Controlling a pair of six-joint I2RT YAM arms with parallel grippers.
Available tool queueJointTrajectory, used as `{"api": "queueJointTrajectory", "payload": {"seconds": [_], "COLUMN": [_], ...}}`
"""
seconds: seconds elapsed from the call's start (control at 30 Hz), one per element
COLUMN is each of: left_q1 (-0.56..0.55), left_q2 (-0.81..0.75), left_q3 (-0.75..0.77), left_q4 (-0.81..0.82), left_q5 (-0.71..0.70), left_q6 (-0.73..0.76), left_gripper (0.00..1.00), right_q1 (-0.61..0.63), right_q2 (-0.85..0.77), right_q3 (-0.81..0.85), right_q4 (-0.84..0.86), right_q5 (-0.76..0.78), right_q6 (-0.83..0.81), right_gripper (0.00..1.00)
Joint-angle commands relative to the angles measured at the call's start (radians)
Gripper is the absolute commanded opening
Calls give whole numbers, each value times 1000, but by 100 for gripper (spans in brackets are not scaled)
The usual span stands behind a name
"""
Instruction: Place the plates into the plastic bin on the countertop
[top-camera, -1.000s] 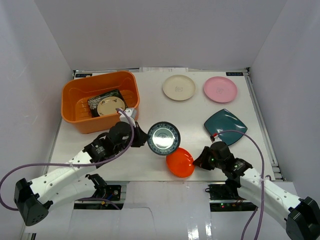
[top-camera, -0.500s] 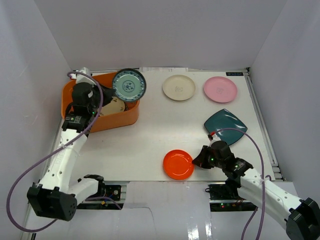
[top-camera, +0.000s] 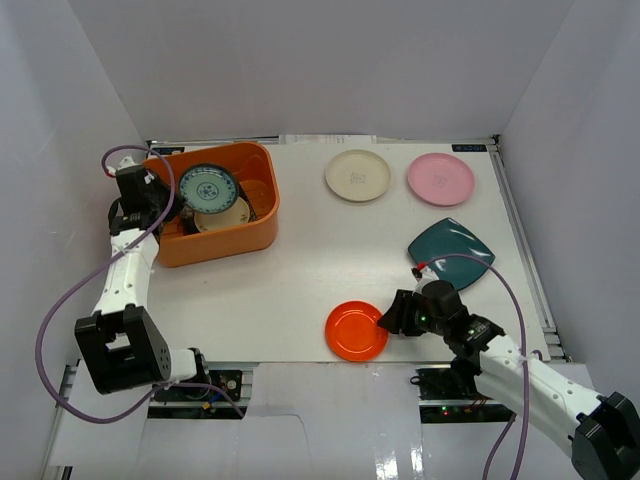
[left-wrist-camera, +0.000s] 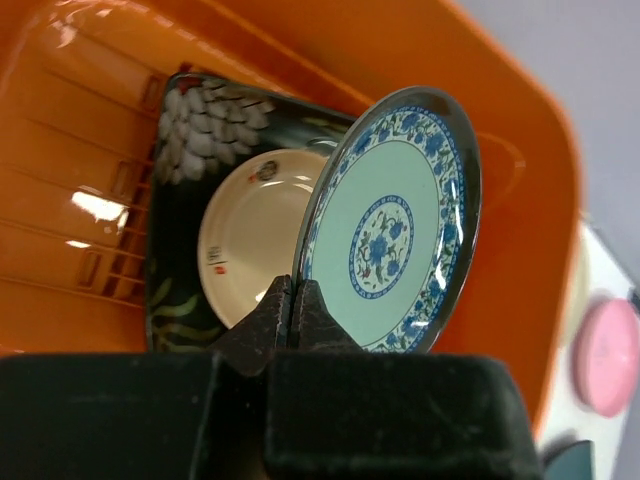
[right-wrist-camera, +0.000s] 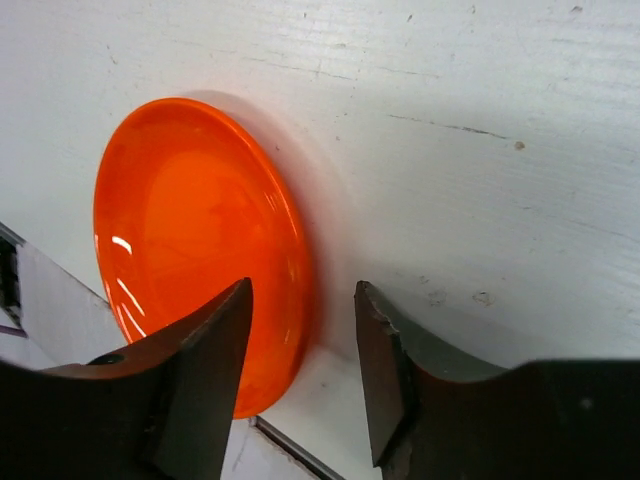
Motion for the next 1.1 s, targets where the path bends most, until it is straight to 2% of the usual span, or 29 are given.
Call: {"api": "queueJointTrajectory", "payload": {"seconds": [0.0,0.13,0.23,0.27,0.3,0.33,0.37,0.5,0.63,0.73,0.77,0.87,1.07], "left_q1": [1,1,1,1,1,1,1,-1,-44,-153,-255,-431,-587], "left_q2": [29,69,77,75,66,60,45,-30,-164,-278,-303,-395,-459], "left_q3": [6,1,-8,-11,-17,-20,-20,-8,4,-8,-22,-68,-226], "left_q4": [10,18,35,41,50,53,55,56,62,50,23,-51,-86], "left_q5": [-59,-67,-42,-33,-15,-6,25,138,220,281,278,251,416], "left_q6": [51,52,49,49,49,49,48,46,51,90,107,185,166], "left_gripper": [0,0,24,34,57,66,81,97,98,95,93,90,88], "right_q1": [1,1,1,1,1,1,1,1,1,1,0,0,-3], "right_q2": [10,22,37,42,51,56,57,28,23,36,42,80,192], "right_q3": [-10,-38,-53,-55,-56,-53,-52,-34,72,192,250,328,466], "right_q4": [58,85,119,128,136,151,156,227,222,208,207,205,211], "right_q5": [-39,-68,-99,-105,-113,-116,-114,-137,-139,-119,-107,-94,-97], "right_q6": [-19,-19,-16,-16,-10,-5,8,50,39,6,-4,-48,-93], "right_gripper": [55,54,35,25,20,14,8,8,8,8,8,8,8]}}
